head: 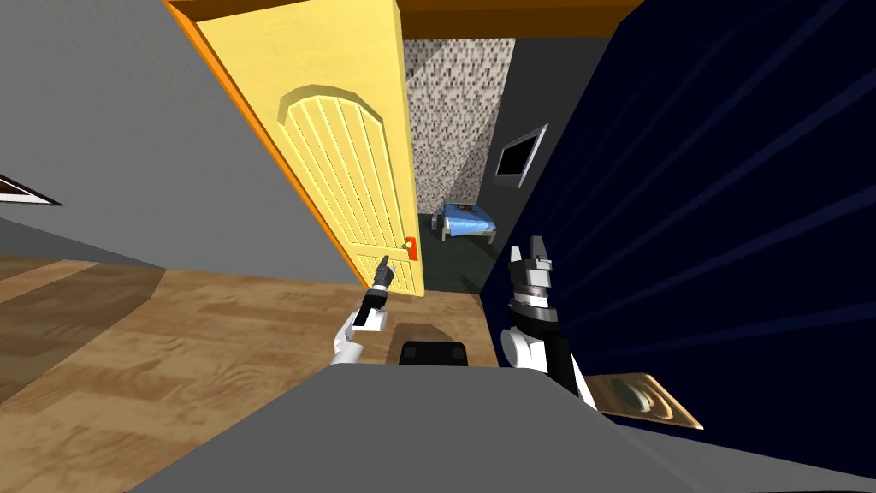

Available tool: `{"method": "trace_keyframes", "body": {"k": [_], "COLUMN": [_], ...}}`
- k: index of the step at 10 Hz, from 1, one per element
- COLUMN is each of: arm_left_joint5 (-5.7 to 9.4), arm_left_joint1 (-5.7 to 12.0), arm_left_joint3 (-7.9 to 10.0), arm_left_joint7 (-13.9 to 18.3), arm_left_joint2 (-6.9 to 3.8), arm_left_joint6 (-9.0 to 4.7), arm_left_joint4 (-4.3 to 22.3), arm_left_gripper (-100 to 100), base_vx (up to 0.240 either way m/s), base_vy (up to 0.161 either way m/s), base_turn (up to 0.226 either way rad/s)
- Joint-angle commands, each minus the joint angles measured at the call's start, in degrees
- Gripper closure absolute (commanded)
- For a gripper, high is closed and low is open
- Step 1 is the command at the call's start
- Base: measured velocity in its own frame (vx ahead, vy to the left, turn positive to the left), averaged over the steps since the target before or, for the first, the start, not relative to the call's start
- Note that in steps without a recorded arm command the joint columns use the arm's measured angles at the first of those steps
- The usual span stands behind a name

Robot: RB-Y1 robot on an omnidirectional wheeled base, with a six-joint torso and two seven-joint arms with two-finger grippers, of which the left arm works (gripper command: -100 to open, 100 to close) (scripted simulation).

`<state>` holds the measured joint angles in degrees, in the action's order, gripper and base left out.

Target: Pull the door open

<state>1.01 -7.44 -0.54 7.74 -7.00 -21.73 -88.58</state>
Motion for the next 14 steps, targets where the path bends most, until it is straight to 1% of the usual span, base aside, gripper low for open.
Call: {"method": "trace_keyframes", "body": {"k": [1, 2, 3, 7, 9, 11, 12, 13, 14], "arm_left_joint5": [-0.02, -0.02, -0.02, -0.03, -0.04, -0.04, -0.04, -0.04, 0.64], "arm_left_joint1": [1.20, 1.69, 2.60, 4.23, 5.57, 6.50, 6.90, 6.51, 6.70], "arm_left_joint3": [0.05, 0.07, 0.12, 0.21, 0.29, 0.34, 0.36, 0.33, 1.40], "arm_left_joint7": [-0.11, -0.14, -0.20, -0.31, -0.39, -0.45, -0.48, -0.42, 0.48], "arm_left_joint2": [-0.24, -0.33, -0.49, -0.76, -0.97, -1.10, -1.15, -1.12, -2.69], "arm_left_joint6": [1.11, 1.42, 2.00, 3.05, 3.90, 4.50, 4.76, 4.71, 4.21], "arm_left_joint4": [2.50, 3.55, 5.47, 8.95, 11.79, 13.78, 14.63, 13.77, 15.04], "arm_left_gripper": [-100, -100, -100, -100, -100, -100, -100, -100, -100], "base_vx": [0.162, 0.157, 0.152, 0.114, 0.141, 0.195, 0.170, 0.072, 0.100], "base_vy": [-0.003, -0.006, -0.006, 0.001, -0.004, 0.017, 0.034, 0.020, -0.030], "base_turn": [-0.075, -0.049, -0.059, -0.039, -0.050, -0.046, -0.029, -0.006, -0.165]}}
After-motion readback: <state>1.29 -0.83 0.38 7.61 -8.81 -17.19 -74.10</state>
